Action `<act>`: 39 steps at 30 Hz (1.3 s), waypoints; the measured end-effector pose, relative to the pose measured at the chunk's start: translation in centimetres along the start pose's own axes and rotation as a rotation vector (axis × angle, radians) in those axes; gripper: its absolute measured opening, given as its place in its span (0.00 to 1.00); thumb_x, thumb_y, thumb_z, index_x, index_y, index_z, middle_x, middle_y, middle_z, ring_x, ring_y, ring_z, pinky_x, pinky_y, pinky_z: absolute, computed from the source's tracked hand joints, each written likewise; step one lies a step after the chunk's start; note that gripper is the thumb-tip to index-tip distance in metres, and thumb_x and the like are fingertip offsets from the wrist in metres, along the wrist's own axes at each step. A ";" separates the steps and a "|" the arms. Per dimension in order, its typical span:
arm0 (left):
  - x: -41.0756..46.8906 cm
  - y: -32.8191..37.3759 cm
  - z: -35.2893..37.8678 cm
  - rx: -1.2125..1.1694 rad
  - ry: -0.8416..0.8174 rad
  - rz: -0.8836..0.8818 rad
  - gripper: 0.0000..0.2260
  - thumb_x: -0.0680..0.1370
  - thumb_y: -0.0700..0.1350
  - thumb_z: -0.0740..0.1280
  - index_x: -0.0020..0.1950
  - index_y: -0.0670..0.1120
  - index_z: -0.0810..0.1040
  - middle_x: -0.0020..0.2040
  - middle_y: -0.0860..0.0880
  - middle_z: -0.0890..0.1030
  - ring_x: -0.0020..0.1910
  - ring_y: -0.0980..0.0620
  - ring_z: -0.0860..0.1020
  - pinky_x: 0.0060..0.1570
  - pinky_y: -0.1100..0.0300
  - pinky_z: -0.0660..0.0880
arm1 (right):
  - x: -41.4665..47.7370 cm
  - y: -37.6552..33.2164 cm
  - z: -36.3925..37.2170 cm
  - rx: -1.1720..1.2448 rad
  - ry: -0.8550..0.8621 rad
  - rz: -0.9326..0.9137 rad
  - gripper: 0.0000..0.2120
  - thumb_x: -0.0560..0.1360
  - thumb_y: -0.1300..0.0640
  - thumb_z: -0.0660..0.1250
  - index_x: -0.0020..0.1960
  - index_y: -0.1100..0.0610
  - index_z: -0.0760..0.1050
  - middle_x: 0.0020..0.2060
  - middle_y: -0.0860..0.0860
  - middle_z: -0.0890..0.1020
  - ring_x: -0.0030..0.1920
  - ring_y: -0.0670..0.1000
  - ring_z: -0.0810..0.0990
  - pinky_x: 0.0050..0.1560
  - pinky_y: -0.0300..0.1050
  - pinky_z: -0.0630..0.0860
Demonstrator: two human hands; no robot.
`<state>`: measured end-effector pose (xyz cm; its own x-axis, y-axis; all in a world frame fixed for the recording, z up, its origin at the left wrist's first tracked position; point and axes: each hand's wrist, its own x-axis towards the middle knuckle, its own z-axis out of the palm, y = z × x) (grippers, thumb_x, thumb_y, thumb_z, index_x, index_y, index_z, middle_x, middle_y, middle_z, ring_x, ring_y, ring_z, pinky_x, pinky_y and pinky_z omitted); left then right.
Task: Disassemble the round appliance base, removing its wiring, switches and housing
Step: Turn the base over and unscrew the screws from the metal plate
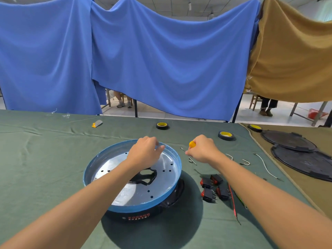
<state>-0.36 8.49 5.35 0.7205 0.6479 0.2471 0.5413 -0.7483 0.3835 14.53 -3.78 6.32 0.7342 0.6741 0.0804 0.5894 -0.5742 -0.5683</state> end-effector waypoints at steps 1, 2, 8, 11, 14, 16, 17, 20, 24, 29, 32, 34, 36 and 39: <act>-0.2 -0.7 0.5 0.021 0.002 0.002 0.17 0.82 0.54 0.59 0.62 0.45 0.78 0.60 0.46 0.78 0.59 0.46 0.75 0.58 0.50 0.74 | 0.3 0.4 0.7 -0.054 -0.015 0.030 0.14 0.73 0.58 0.69 0.31 0.57 0.69 0.37 0.58 0.77 0.41 0.58 0.76 0.41 0.45 0.72; -0.4 -1.2 0.8 0.041 0.004 0.006 0.16 0.82 0.53 0.59 0.60 0.45 0.78 0.60 0.47 0.77 0.60 0.46 0.74 0.58 0.50 0.73 | 0.5 0.7 1.3 -0.098 -0.023 0.052 0.16 0.73 0.57 0.69 0.30 0.56 0.66 0.38 0.57 0.75 0.41 0.58 0.74 0.42 0.46 0.71; -0.3 -1.8 1.4 0.171 -0.006 0.055 0.14 0.82 0.52 0.57 0.53 0.44 0.78 0.54 0.47 0.77 0.53 0.46 0.73 0.54 0.50 0.72 | 0.9 1.4 3.7 -0.197 -0.012 0.102 0.18 0.74 0.56 0.68 0.31 0.54 0.61 0.39 0.54 0.73 0.38 0.57 0.70 0.38 0.46 0.68; -0.3 -1.9 1.6 0.198 -0.017 0.077 0.14 0.83 0.52 0.57 0.54 0.45 0.78 0.54 0.47 0.76 0.53 0.46 0.72 0.54 0.51 0.72 | 0.9 1.4 4.2 -0.213 -0.007 0.088 0.17 0.73 0.57 0.66 0.32 0.53 0.60 0.38 0.54 0.71 0.38 0.57 0.68 0.35 0.45 0.66; -0.2 -1.8 1.6 0.207 -0.008 0.094 0.14 0.83 0.53 0.57 0.55 0.45 0.78 0.54 0.47 0.76 0.53 0.47 0.73 0.53 0.51 0.72 | 1.0 1.3 4.2 -0.227 -0.027 0.094 0.18 0.73 0.58 0.65 0.32 0.52 0.57 0.36 0.53 0.68 0.38 0.56 0.66 0.31 0.44 0.62; -0.2 -1.8 1.5 0.216 -0.008 0.100 0.14 0.83 0.52 0.57 0.55 0.45 0.77 0.54 0.48 0.77 0.52 0.47 0.73 0.53 0.51 0.73 | 0.9 1.3 4.1 -0.234 -0.037 0.102 0.17 0.72 0.58 0.65 0.32 0.52 0.58 0.37 0.53 0.69 0.38 0.56 0.66 0.33 0.45 0.63; -0.3 -1.7 1.4 0.228 -0.008 0.102 0.14 0.83 0.52 0.57 0.55 0.45 0.77 0.53 0.48 0.77 0.51 0.47 0.73 0.53 0.51 0.73 | 0.9 1.3 4.0 -0.225 -0.038 0.105 0.16 0.72 0.58 0.64 0.32 0.53 0.59 0.37 0.53 0.69 0.38 0.56 0.67 0.34 0.45 0.64; -0.5 -1.6 1.0 0.254 -0.006 0.098 0.14 0.82 0.51 0.57 0.53 0.44 0.77 0.51 0.46 0.80 0.49 0.46 0.76 0.51 0.50 0.75 | 0.5 0.8 3.3 -0.101 0.020 0.089 0.13 0.73 0.57 0.63 0.32 0.55 0.64 0.35 0.53 0.72 0.34 0.56 0.68 0.32 0.44 0.64; -0.8 -1.2 0.3 0.215 -0.023 0.053 0.14 0.82 0.51 0.57 0.55 0.44 0.78 0.51 0.45 0.81 0.49 0.44 0.78 0.51 0.48 0.77 | -1.6 -0.4 1.6 0.236 -0.108 0.116 0.23 0.76 0.41 0.63 0.41 0.62 0.76 0.35 0.57 0.82 0.25 0.51 0.66 0.26 0.40 0.64; -1.9 -0.2 -1.0 0.175 0.015 0.114 0.16 0.82 0.52 0.58 0.53 0.45 0.81 0.49 0.46 0.82 0.44 0.47 0.78 0.41 0.55 0.74 | -5.2 -1.0 1.3 0.316 -0.468 0.255 0.26 0.72 0.36 0.67 0.48 0.61 0.73 0.24 0.54 0.76 0.22 0.47 0.55 0.24 0.36 0.54; -2.9 0.0 -1.1 0.178 -0.026 0.075 0.21 0.82 0.58 0.56 0.53 0.42 0.79 0.55 0.42 0.79 0.52 0.43 0.76 0.49 0.51 0.74 | -6.2 -1.6 1.8 0.454 -0.448 0.260 0.12 0.75 0.52 0.69 0.41 0.55 0.67 0.25 0.50 0.62 0.23 0.47 0.55 0.24 0.36 0.52; -3.7 -0.4 -1.0 0.188 -0.079 -0.027 0.26 0.80 0.63 0.54 0.58 0.41 0.74 0.61 0.39 0.75 0.58 0.39 0.73 0.53 0.49 0.70 | -6.2 -2.2 1.7 0.557 -0.398 0.262 0.11 0.74 0.57 0.68 0.40 0.54 0.65 0.26 0.49 0.59 0.23 0.46 0.54 0.24 0.36 0.51; -4.2 -1.2 -1.1 0.108 -0.146 -0.120 0.33 0.79 0.65 0.55 0.70 0.39 0.64 0.65 0.38 0.74 0.61 0.39 0.73 0.53 0.50 0.68 | -6.2 -3.2 1.1 0.634 -0.366 0.240 0.11 0.74 0.57 0.68 0.40 0.54 0.66 0.27 0.49 0.60 0.23 0.46 0.54 0.24 0.35 0.51; -4.4 -2.1 -1.8 -0.147 -0.178 -0.205 0.43 0.78 0.66 0.57 0.77 0.35 0.47 0.65 0.41 0.75 0.60 0.43 0.74 0.55 0.53 0.68 | -6.5 -5.3 -0.1 0.701 -0.350 0.169 0.09 0.74 0.55 0.70 0.43 0.54 0.69 0.31 0.50 0.61 0.25 0.46 0.56 0.22 0.36 0.52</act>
<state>-5.46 7.48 5.01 0.6747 0.7381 -0.0034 0.6238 -0.5677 0.5373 6.67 -5.12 8.88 0.5781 0.7774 -0.2481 0.0457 -0.3344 -0.9413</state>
